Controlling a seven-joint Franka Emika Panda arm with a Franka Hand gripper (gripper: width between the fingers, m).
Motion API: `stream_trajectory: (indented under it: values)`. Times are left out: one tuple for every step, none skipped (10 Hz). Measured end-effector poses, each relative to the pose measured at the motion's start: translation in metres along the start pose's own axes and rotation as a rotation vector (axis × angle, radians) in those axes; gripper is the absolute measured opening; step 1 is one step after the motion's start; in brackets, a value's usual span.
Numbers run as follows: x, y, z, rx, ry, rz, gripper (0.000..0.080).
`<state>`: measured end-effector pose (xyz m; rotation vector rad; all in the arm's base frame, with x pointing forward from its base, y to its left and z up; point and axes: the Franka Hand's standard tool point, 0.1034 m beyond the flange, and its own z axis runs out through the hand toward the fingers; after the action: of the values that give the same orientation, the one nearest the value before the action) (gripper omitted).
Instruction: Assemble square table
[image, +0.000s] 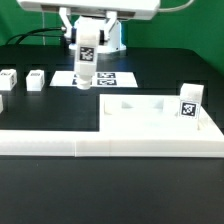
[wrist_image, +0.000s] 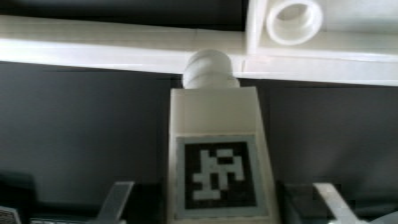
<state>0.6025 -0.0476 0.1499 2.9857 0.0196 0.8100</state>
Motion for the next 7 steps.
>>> stream_trajectory:
  values:
    - [-0.002, -0.001, 0.003, 0.018, -0.007, 0.01, 0.0293]
    - [-0.004, -0.004, 0.007, 0.027, -0.007, 0.017, 0.0293]
    - [-0.008, -0.011, 0.016, 0.031, -0.005, 0.014, 0.0293]
    - [-0.01, -0.021, 0.024, 0.041, -0.012, 0.014, 0.0293]
    - [-0.009, -0.03, 0.029, 0.049, -0.014, 0.013, 0.0293]
    - [-0.009, -0.034, 0.033, 0.052, -0.012, 0.008, 0.0293]
    - [-0.013, -0.039, 0.037, 0.054, -0.013, 0.001, 0.0293]
